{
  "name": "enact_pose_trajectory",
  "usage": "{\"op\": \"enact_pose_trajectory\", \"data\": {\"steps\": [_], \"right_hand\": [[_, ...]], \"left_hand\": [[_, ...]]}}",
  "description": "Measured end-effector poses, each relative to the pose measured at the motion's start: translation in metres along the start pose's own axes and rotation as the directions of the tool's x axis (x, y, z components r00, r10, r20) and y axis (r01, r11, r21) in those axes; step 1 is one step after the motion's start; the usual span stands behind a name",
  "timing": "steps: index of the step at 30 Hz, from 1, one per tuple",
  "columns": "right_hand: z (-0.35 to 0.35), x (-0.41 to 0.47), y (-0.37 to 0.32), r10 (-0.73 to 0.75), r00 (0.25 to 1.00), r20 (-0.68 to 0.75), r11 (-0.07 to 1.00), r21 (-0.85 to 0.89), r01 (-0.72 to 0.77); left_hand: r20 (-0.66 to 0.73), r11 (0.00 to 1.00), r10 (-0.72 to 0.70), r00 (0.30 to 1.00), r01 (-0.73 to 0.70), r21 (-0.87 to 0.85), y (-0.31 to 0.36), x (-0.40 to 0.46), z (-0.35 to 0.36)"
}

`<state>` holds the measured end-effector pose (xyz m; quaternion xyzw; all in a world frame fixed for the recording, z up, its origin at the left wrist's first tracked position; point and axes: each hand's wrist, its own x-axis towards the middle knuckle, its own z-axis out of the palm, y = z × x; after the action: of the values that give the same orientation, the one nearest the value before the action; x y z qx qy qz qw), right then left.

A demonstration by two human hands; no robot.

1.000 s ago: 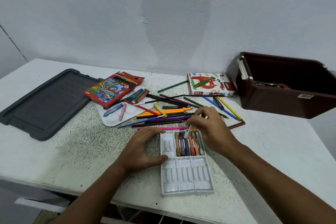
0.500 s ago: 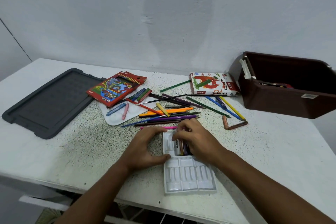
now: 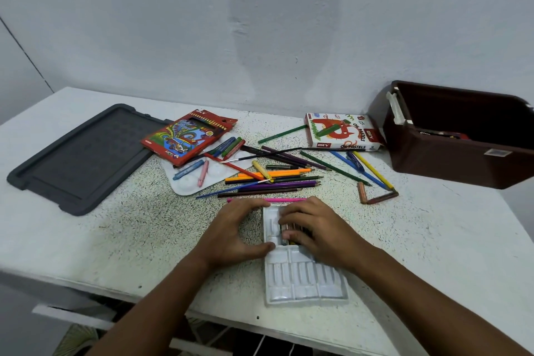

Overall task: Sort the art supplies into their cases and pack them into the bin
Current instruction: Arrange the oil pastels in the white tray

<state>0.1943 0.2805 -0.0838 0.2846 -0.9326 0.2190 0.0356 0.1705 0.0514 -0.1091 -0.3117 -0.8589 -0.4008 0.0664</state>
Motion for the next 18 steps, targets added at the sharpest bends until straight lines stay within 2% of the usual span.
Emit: {"op": "enact_pose_trajectory", "data": {"steps": [8,18], "right_hand": [[-0.004,-0.0008,-0.0037,0.117,0.992,0.046,0.991,0.06,-0.12],[-0.0013,-0.0033,-0.0059,0.137,0.989,0.045,0.99,0.007,-0.138]], "left_hand": [[0.01,1.0,0.001,1.0,-0.001,-0.001,-0.0014,-0.0012,0.001],[0.008,1.0,0.0,1.0,0.0,-0.017,-0.0026,-0.0008,0.001]]}}
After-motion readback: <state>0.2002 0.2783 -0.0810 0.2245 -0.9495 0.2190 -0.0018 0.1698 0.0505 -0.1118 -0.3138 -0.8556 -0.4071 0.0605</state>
